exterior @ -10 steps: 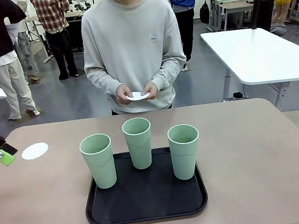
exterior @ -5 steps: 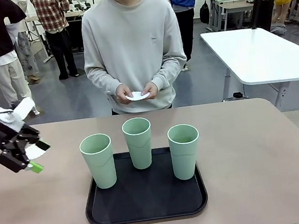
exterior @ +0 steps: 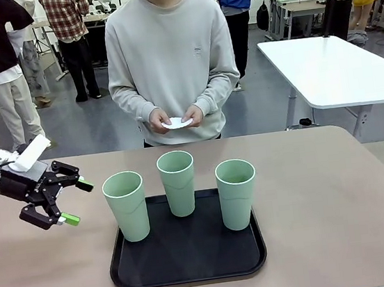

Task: Place coasters on the table and set cups on them.
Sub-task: Pick up one Reusable plastic cup and place it on a coaster set by the human.

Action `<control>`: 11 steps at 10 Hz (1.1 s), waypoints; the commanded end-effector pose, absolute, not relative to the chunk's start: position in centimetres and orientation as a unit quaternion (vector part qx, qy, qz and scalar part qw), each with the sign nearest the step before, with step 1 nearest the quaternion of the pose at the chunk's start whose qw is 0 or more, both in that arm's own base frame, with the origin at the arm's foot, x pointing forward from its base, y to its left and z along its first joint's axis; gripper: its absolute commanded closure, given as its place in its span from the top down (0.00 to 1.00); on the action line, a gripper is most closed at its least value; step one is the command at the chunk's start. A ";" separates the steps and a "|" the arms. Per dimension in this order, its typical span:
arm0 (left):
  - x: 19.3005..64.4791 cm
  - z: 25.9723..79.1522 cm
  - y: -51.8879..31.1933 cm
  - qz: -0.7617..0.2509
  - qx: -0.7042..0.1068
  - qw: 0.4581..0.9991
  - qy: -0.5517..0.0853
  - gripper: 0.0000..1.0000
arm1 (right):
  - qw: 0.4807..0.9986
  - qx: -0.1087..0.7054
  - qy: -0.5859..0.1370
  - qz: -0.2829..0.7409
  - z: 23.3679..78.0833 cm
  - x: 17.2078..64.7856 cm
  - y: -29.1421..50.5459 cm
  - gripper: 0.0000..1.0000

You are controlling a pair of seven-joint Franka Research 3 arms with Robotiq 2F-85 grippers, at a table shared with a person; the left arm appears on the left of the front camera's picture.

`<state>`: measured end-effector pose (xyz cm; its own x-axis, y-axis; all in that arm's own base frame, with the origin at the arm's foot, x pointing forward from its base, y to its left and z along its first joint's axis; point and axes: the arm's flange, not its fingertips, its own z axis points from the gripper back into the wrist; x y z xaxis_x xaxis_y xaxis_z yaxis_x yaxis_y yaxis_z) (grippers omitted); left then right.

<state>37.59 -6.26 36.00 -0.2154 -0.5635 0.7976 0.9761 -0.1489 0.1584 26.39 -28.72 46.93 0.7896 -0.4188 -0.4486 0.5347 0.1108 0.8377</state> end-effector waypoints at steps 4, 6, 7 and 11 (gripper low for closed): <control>38.9 33.7 -4.5 -0.635 -0.365 0.546 -0.407 1.00 | 0.744 0.584 0.044 -0.323 47.0 26.4 -28.8 1.00; 37.7 34.6 -4.6 -0.564 -0.372 0.611 -0.412 1.00 | 0.744 0.584 0.044 -0.323 47.0 26.4 -28.8 1.00; 38.4 33.7 -4.0 -0.633 -0.366 0.555 -0.397 1.00 | 0.744 0.584 0.044 -0.323 47.0 26.4 -28.8 1.00; 38.4 33.7 -4.0 -0.633 -0.366 0.555 -0.397 1.00 | 0.744 0.584 0.044 -0.323 47.0 26.4 -28.8 1.00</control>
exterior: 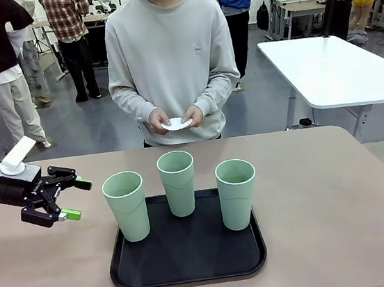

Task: Place coasters on the table and set cups on them.
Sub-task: Pick up one Reusable plastic cup and place it on a coaster set by the human.

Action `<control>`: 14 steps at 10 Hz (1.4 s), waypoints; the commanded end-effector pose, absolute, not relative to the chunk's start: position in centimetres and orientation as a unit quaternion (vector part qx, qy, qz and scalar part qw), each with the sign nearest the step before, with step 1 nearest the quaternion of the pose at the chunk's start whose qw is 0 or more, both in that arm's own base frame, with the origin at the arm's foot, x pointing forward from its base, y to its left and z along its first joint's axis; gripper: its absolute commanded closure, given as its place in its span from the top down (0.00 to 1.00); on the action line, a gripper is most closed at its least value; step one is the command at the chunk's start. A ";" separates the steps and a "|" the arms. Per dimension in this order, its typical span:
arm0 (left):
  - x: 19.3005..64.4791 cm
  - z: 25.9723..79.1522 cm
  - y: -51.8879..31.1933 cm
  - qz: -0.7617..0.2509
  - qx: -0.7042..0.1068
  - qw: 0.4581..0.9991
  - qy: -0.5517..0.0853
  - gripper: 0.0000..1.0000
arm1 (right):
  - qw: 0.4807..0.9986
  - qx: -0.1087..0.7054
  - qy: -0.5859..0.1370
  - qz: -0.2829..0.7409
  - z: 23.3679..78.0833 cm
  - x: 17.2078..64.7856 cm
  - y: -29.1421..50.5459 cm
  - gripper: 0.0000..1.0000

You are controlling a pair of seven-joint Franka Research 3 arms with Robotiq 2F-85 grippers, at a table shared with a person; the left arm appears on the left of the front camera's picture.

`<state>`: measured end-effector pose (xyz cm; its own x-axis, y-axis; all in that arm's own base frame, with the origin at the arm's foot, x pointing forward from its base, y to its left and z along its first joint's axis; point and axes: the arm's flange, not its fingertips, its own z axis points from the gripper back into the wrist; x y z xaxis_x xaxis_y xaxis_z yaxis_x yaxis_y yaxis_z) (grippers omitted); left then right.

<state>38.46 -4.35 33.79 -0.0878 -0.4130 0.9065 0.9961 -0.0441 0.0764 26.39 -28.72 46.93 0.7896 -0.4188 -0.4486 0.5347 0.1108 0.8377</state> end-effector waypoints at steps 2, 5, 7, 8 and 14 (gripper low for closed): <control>39.5 32.8 -4.9 -0.607 -0.380 0.570 -0.403 1.00 | 0.744 0.584 0.044 -0.323 47.0 26.4 -28.8 1.00; 41.1 31.0 -5.2 -0.598 -0.390 0.564 -0.415 1.00 | 0.744 0.584 0.044 -0.323 47.0 26.4 -28.8 1.00; 42.2 30.0 -5.1 -0.590 -0.410 0.554 -0.420 1.00 | 0.744 0.584 0.044 -0.323 47.0 26.4 -28.8 1.00; 42.3 29.4 -5.3 -0.594 -0.415 0.550 -0.415 1.00 | 0.744 0.584 0.044 -0.323 47.0 26.4 -28.8 1.00; 42.7 26.6 -7.8 -0.617 -0.436 0.519 -0.400 1.00 | 0.744 0.584 0.044 -0.323 47.0 26.4 -28.8 1.00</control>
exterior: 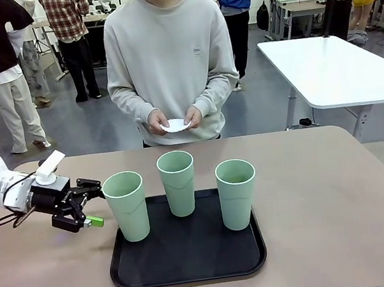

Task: Place coasters on the table and set cups on them.
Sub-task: Pick up one Reusable plastic cup and place it on a coaster set by the human.

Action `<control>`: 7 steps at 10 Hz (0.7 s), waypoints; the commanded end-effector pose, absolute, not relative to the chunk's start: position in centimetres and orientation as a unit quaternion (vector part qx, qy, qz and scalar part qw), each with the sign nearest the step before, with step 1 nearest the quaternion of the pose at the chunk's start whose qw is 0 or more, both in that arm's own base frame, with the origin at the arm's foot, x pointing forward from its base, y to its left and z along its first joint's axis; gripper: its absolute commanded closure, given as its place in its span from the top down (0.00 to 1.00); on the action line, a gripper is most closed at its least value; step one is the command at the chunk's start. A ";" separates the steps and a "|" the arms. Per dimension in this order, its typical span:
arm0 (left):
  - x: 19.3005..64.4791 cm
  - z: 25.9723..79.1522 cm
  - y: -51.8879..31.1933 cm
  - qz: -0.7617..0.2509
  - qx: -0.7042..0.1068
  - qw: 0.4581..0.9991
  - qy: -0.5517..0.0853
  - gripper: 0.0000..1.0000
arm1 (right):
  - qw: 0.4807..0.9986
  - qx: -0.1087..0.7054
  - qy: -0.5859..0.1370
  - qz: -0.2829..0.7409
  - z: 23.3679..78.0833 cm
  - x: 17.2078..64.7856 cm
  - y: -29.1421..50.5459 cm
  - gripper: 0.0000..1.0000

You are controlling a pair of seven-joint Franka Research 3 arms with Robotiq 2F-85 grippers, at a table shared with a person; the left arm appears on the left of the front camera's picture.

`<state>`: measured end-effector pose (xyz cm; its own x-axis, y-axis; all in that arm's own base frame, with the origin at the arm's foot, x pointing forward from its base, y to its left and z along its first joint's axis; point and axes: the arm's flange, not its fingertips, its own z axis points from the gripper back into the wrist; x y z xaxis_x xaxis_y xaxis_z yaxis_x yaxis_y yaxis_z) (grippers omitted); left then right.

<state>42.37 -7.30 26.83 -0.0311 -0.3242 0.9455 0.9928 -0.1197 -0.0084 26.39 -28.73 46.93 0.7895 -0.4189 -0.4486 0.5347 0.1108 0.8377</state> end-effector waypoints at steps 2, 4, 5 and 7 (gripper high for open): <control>42.7 26.4 -8.6 -0.623 -0.434 0.511 -0.404 1.00 | 0.744 0.584 0.044 -0.323 47.0 26.4 -28.8 1.00; 42.7 26.1 -9.4 -0.625 -0.435 0.507 -0.403 1.00 | 0.744 0.584 0.044 -0.323 47.0 26.4 -28.8 1.00; 42.6 26.0 -9.9 -0.630 -0.433 0.505 -0.400 1.00 | 0.744 0.584 0.044 -0.323 47.0 26.4 -28.8 1.00; 42.7 25.5 -10.7 -0.633 -0.433 0.506 -0.395 1.00 | 0.744 0.584 0.044 -0.323 47.0 26.4 -28.8 1.00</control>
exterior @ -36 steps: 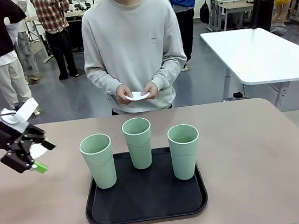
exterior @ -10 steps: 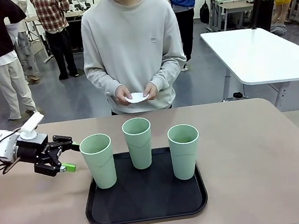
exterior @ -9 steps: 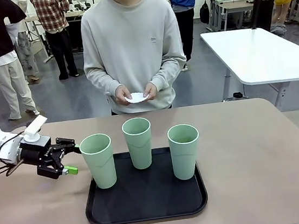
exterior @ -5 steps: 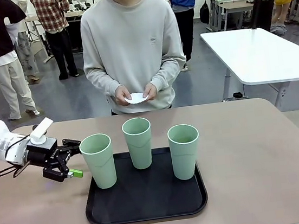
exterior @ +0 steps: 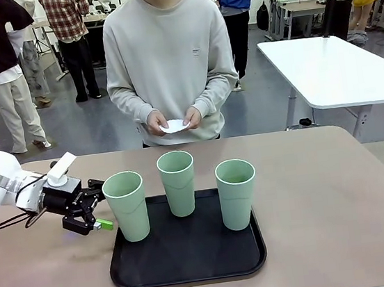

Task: Place coasters on the table and set cups on them.
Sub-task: Pick up one Reusable plastic cup and place it on a coaster set by the human.

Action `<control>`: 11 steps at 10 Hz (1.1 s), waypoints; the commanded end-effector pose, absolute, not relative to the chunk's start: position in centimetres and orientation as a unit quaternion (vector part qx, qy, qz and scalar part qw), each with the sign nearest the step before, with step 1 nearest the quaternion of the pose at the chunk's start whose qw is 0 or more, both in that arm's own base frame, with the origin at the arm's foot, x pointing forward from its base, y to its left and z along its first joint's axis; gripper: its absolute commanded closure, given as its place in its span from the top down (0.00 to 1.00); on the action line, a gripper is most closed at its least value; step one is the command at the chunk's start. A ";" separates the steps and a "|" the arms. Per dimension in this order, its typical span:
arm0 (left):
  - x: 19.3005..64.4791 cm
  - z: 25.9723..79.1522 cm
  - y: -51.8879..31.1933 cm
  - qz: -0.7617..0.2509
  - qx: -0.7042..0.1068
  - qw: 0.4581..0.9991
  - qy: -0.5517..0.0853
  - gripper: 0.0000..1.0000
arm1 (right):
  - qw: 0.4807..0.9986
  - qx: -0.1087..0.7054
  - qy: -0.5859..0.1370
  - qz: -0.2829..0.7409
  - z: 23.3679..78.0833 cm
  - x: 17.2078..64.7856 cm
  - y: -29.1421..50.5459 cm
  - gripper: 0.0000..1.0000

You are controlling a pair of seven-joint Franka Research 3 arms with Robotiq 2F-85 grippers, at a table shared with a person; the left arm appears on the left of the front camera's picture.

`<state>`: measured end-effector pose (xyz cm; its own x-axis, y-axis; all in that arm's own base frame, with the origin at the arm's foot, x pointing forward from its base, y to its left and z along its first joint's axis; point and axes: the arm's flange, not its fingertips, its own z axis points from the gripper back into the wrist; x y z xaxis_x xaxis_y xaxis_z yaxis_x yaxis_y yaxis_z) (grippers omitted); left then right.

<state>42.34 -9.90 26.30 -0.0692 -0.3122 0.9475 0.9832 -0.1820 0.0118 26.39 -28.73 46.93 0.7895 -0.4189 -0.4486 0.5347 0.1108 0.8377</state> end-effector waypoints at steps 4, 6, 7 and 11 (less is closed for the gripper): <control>43.3 25.0 -12.3 -0.637 -0.440 0.502 -0.385 1.00 | 0.744 0.584 0.044 -0.323 47.0 26.4 -28.8 1.00; 43.4 24.5 -13.1 -0.636 -0.449 0.499 -0.381 1.00 | 0.744 0.584 0.044 -0.323 47.0 26.4 -28.8 1.00; 43.3 24.2 -13.6 -0.634 -0.454 0.500 -0.377 1.00 | 0.744 0.584 0.044 -0.323 47.0 26.4 -28.8 1.00; 43.3 23.8 -13.9 -0.632 -0.470 0.492 -0.372 0.40 | 0.744 0.584 0.044 -0.323 47.0 26.4 -28.8 1.00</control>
